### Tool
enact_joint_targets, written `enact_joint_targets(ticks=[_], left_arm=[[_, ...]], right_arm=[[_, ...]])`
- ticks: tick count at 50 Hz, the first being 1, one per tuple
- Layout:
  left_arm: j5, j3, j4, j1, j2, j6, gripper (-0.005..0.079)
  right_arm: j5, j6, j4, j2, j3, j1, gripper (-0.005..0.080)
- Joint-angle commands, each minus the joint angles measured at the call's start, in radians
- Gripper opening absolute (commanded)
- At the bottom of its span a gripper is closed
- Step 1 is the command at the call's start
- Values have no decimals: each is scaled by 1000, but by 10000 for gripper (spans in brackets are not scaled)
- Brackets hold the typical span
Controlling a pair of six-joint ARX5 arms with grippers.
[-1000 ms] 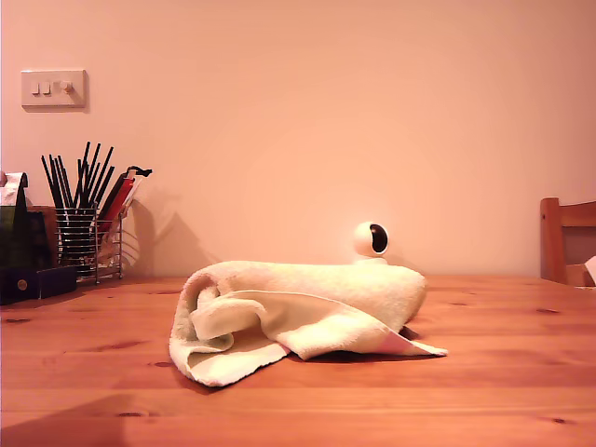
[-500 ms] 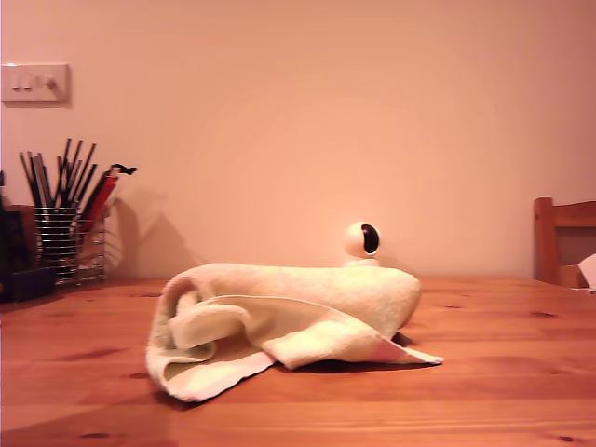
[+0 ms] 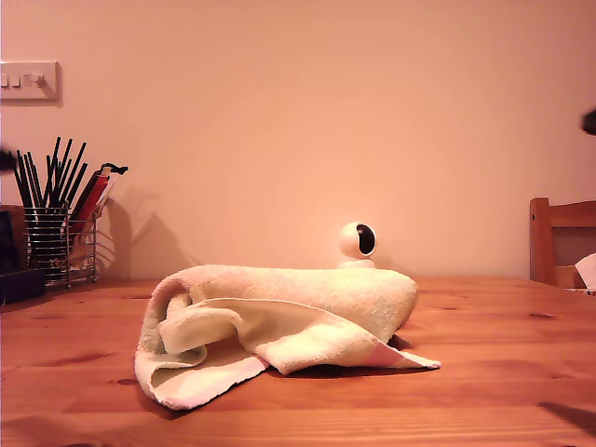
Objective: Fold the tea towel in front of you. After folding it, place it to the left side.
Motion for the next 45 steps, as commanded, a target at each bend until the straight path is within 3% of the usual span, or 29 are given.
enact_joint_targets(ticks=[1,9,22,28,38,45], left_arm=[[13,78,-38,-33,31,30,-24],[16,219,-218,-117,147,174,-18],[8,360,-370,-202,356,439,43],[-37,396,-374,-229,449,517,100],[-64,429,-342,-262,615,678,281],[-72,430,-268,-283,719,759,310]], right_arm=[[-6,3,-17,44,73,33,-11],[-16,-60,-99,188,214,107,-11],[-21,-359,-268,473,437,204,7],[-20,-465,-276,595,497,226,66],[33,-594,-270,764,554,253,271],[61,-633,-250,863,575,272,288]])
